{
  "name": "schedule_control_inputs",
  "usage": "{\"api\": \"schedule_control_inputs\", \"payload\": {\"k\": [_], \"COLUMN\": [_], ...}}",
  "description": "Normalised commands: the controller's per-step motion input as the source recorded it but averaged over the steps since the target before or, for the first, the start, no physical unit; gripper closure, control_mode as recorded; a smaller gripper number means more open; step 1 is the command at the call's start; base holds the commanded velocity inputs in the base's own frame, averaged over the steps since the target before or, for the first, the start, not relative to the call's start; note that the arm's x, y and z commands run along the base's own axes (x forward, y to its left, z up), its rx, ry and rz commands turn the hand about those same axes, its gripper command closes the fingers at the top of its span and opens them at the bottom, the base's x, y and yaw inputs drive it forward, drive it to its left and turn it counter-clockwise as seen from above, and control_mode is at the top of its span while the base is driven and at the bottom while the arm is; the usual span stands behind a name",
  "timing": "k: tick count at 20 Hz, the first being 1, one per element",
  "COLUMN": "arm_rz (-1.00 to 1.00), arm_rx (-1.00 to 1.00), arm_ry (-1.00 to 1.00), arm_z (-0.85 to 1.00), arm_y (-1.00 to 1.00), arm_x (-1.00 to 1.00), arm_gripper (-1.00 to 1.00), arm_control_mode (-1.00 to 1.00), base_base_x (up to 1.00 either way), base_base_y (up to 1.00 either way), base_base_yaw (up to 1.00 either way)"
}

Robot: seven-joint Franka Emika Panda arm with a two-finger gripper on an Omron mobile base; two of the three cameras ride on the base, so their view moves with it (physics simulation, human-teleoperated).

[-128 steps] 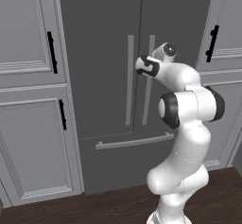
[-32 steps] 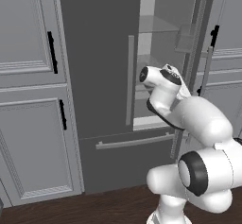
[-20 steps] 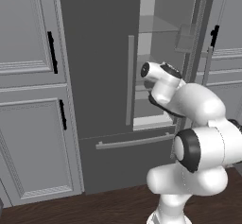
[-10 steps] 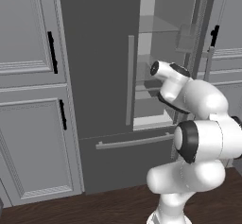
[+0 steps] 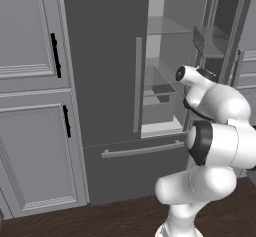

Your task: Take the strawberry from the fridge and place it on top of the pancake, located on the dining counter.

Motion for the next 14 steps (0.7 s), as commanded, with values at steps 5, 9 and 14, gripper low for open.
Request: {"api": "schedule_control_inputs", "payload": {"k": [5, 9, 14], "arm_rz": [0.00, 0.00, 0.00], "arm_rx": [0.00, 0.00, 0.00], "arm_ry": [0.00, 0.00, -0.01], "arm_z": [0.00, 0.00, 0.00], "arm_y": [-0.93, -0.47, -0.09], "arm_x": [-0.08, -0.21, -0.25], "arm_gripper": [-1.00, -1.00, -1.00], "arm_control_mode": [-1.00, -1.00, -1.00], "base_base_x": [0.00, 0.00, 0.00], "base_base_y": [0.00, 0.00, 0.00], "base_base_yaw": [0.00, 0.00, 0.00]}}
